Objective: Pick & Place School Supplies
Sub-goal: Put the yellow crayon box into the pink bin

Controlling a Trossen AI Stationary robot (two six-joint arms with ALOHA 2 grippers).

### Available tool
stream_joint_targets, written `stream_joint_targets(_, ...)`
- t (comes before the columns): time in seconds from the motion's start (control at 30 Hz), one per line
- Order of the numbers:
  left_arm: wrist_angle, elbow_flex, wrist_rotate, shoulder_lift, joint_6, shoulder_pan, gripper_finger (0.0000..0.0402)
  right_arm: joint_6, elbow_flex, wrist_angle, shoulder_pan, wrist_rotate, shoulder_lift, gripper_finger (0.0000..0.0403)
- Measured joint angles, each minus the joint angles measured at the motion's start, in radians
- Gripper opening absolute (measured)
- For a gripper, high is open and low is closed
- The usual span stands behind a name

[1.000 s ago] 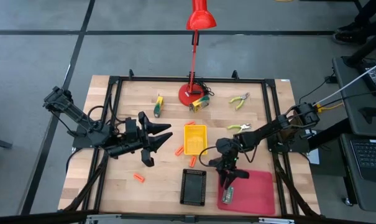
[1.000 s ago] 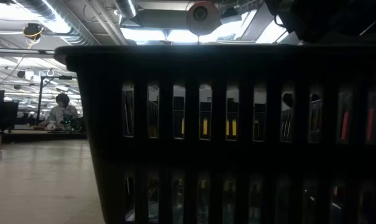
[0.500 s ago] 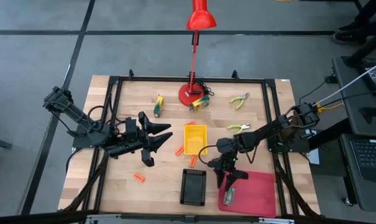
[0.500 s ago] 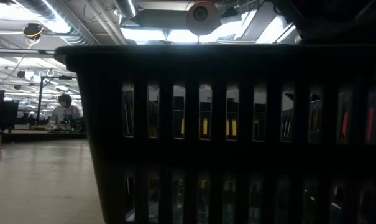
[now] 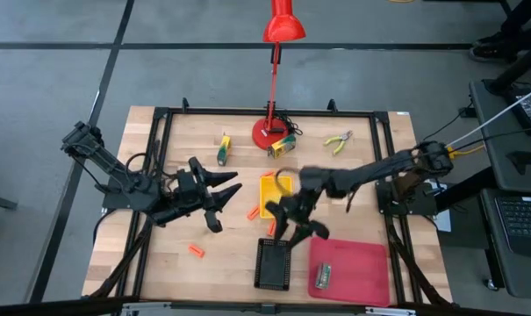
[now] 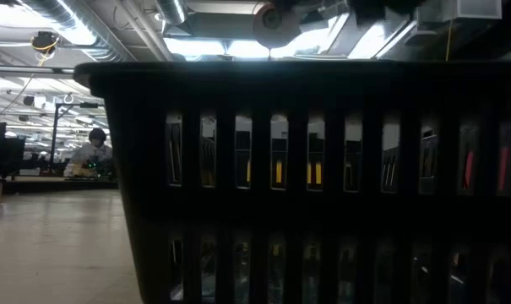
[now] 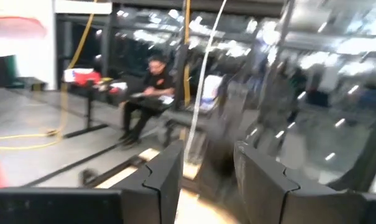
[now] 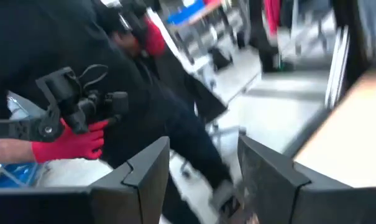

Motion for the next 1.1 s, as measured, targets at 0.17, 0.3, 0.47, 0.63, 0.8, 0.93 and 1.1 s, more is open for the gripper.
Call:
stream_joint_targets(0.17, -0.252, 0.000, -0.145, -0.020, -0.135, -0.026, 0.0139, -0.247, 0.164, -0.374, -0.038, 0.150, -0.129, 0.0194)
stream_joint_targets(0.3, -0.511, 0.000, -0.233, -0.034, -0.301, -0.032, 0.0139, -0.536, 0.349, -0.868, -0.049, 0.475, -0.200, 0.0194)
stream_joint_targets(0.47, -0.903, 0.000, -0.237, -0.033, -0.677, 0.004, 0.0139, -0.549, 0.517, -1.201, -0.049, 0.760, -0.214, 0.0194)
stream_joint_targets(0.63, -1.346, 0.000, -0.040, -0.032, -1.177, 0.135, 0.0139, -0.386, 0.540, -1.237, -0.044, 0.785, -0.229, 0.0194)
stream_joint_targets(0.8, -1.623, -0.001, 0.220, -0.012, -1.358, 0.317, 0.0140, -0.271, 0.540, -1.207, -0.031, 0.791, -0.227, 0.0194)
stream_joint_targets(0.93, -1.625, 0.000, 0.336, -0.012, -1.416, 0.488, 0.0153, -0.186, 0.540, -1.175, -0.033, 0.830, -0.228, 0.0194)
stream_joint_targets(1.1, -1.475, 0.000, 0.524, -0.012, -1.213, 0.727, 0.0180, -0.134, 0.540, -1.177, -0.038, 0.830, -0.239, 0.0194)
